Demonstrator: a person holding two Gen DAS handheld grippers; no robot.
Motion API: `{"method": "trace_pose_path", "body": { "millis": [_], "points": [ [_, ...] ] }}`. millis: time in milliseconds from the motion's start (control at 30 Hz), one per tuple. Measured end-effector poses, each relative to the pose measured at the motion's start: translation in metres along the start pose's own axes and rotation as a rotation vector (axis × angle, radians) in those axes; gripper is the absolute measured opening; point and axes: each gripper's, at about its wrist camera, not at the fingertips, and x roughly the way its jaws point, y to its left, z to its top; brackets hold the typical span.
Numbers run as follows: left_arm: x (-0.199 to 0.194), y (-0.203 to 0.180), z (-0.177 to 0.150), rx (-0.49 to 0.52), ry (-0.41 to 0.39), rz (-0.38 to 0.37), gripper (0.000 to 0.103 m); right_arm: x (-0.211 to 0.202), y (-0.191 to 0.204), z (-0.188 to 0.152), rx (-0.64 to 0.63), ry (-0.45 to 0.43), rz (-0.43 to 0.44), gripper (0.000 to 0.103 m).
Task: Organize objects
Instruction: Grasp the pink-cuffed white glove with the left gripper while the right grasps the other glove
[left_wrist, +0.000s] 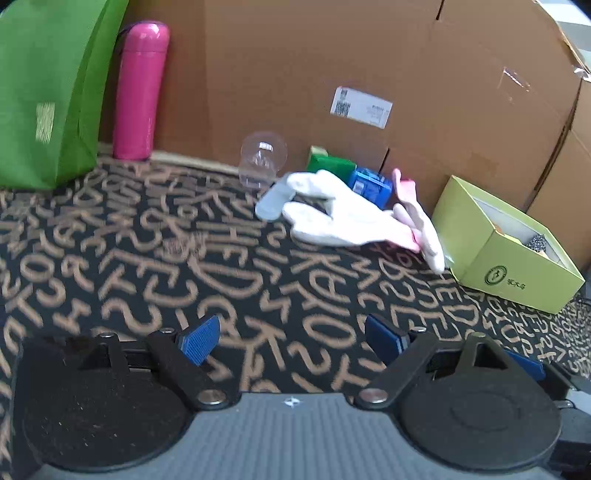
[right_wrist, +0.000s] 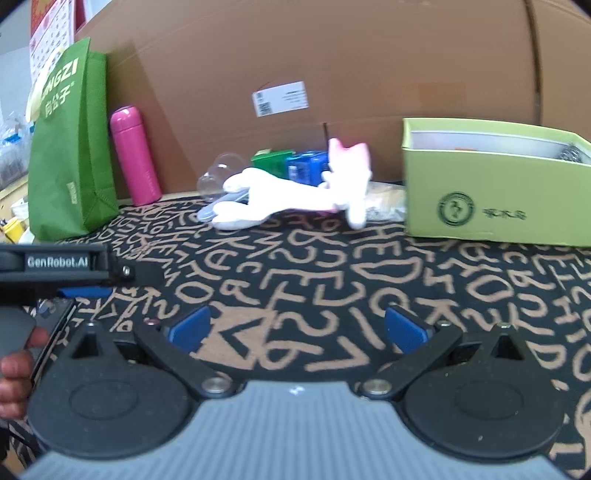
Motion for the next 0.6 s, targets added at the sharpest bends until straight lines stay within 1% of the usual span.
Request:
{"method": "trace_pose_path", "body": {
  "millis": [100,167,233,300,367,433,500,600],
  "points": [
    [0.009,0.000,0.015,0.047,-0.009,0.015,0.089,0.010,0.007,0.007,-0.039,-0.006,0.000,0.103],
    [0.017,0.000,0.027,0.075,-0.020,-0.002,0.089,0.018,0.011,0.015,-0.069,-0.015,-0.001,0.103],
    [0.027,-0.001,0.038,0.102,-0.028,-0.001,0.089,0.028,0.016,0.026,-0.108,-0.039,0.001,0.103],
    [0.039,-0.001,0.049,0.126,-0.025,0.016,0.089,0.040,0.022,0.037,-0.171,-0.061,0.000,0.103],
    [0.047,-0.001,0.057,0.137,-0.018,0.023,0.089,0.055,0.025,0.047,-0.231,-0.079,-0.021,0.103],
    [0.052,0.000,0.062,0.138,-0.017,0.017,0.089,0.073,0.022,0.056,-0.263,-0.069,-0.049,0.103],
    [0.056,0.001,0.065,0.141,-0.014,0.007,0.089,0.093,0.015,0.065,-0.265,-0.041,-0.085,0.102],
    [0.069,0.000,0.070,0.143,0.015,-0.004,0.089,0.114,0.005,0.073,-0.262,-0.020,-0.127,0.096]
  ]
}}
